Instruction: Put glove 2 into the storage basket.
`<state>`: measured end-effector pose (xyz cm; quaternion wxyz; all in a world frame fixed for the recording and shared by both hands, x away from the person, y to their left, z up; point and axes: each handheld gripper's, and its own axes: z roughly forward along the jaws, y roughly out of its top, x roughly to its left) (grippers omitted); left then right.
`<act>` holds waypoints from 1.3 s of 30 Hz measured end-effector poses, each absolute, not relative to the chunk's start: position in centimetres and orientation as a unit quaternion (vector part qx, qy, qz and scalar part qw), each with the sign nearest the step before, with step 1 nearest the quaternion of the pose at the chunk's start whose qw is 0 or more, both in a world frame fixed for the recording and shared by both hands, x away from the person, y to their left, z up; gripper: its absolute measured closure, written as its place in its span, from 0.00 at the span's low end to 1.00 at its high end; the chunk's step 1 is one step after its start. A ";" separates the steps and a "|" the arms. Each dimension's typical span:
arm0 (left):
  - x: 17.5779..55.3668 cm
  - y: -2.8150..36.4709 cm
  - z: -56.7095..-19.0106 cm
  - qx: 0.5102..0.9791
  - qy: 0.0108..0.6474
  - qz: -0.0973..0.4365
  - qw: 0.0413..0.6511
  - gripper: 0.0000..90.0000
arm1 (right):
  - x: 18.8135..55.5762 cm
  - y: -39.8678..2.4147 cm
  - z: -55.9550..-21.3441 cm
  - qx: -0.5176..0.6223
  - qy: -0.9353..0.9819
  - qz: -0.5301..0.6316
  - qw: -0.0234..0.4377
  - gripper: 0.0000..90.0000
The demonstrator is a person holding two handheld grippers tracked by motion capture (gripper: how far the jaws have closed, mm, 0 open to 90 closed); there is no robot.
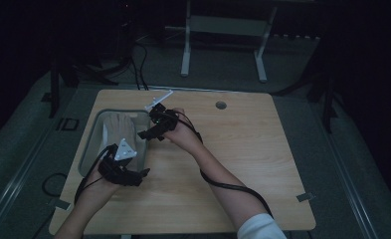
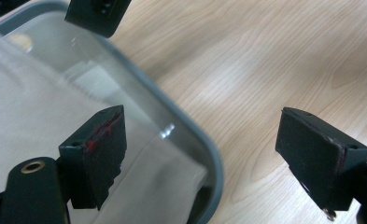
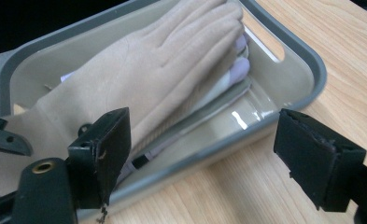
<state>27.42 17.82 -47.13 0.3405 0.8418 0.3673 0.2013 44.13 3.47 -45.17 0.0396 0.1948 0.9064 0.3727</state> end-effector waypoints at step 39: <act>28.0 9.9 -52.1 0.869 0.293 0.109 0.383 0.17 | 43.2 -7.6 -49.7 0.217 0.903 0.368 0.050 0.17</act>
